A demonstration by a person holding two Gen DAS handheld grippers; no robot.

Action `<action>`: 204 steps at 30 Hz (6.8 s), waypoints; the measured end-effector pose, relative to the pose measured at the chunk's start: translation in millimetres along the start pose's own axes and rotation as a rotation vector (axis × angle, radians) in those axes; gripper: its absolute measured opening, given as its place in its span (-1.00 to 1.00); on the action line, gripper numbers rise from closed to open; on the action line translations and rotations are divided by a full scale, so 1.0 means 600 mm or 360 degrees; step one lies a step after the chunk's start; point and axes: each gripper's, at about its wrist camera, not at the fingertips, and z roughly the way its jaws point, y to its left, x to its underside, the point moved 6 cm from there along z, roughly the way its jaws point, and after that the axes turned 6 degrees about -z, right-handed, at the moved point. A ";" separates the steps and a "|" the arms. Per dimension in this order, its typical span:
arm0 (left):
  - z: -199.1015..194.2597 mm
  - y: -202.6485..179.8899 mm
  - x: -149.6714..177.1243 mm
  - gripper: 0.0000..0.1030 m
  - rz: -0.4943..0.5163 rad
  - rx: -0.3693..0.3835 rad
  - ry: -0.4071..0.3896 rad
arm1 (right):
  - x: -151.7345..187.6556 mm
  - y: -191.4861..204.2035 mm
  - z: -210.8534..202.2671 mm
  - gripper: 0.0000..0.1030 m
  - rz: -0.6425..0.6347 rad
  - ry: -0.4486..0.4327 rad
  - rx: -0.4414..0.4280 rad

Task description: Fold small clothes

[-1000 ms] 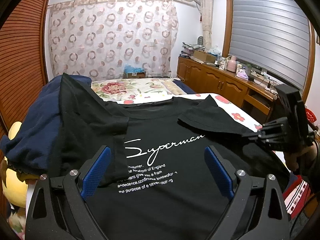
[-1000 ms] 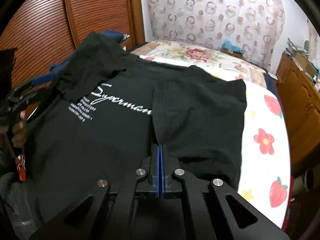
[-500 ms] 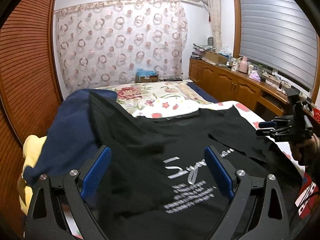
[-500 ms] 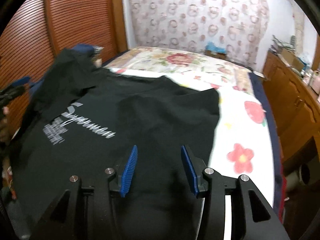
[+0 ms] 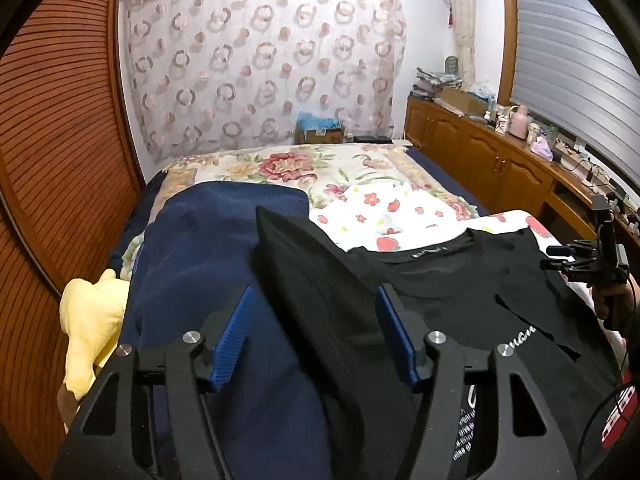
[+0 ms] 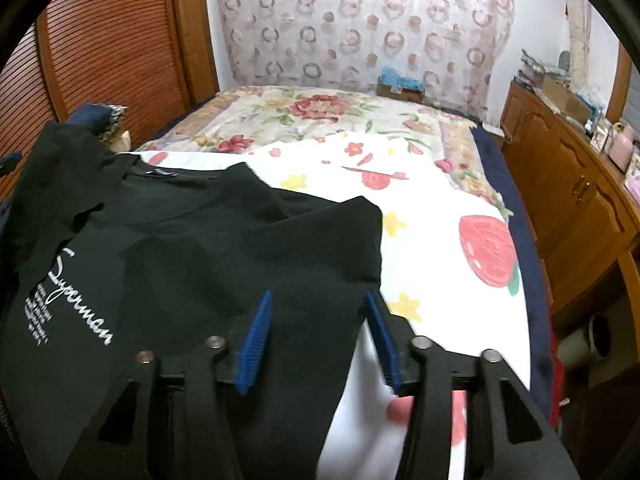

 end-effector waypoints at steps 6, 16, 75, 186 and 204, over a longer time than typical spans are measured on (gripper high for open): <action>0.031 0.004 -0.019 0.24 0.0018 -0.0023 0.0042 | -0.022 -0.010 0.026 0.08 0.0035 0.0024 0.0015; 0.049 0.015 -0.032 0.10 0.0008 0.0010 0.0118 | -0.038 -0.017 0.051 0.15 0.0051 0.0049 0.0039; -0.289 -0.017 0.254 -0.91 -0.0221 0.0130 -0.0167 | 0.238 0.037 -0.367 -0.89 0.0152 -0.0425 -0.0258; -0.571 -0.073 -0.072 -0.78 0.0033 0.0541 -0.0990 | 0.011 0.070 -0.907 -0.77 -0.0258 -0.1228 0.0239; 0.011 -0.097 -0.089 -0.78 0.0122 0.0185 -0.0276 | -0.076 -0.097 -0.276 -0.77 0.0032 -0.0338 0.0320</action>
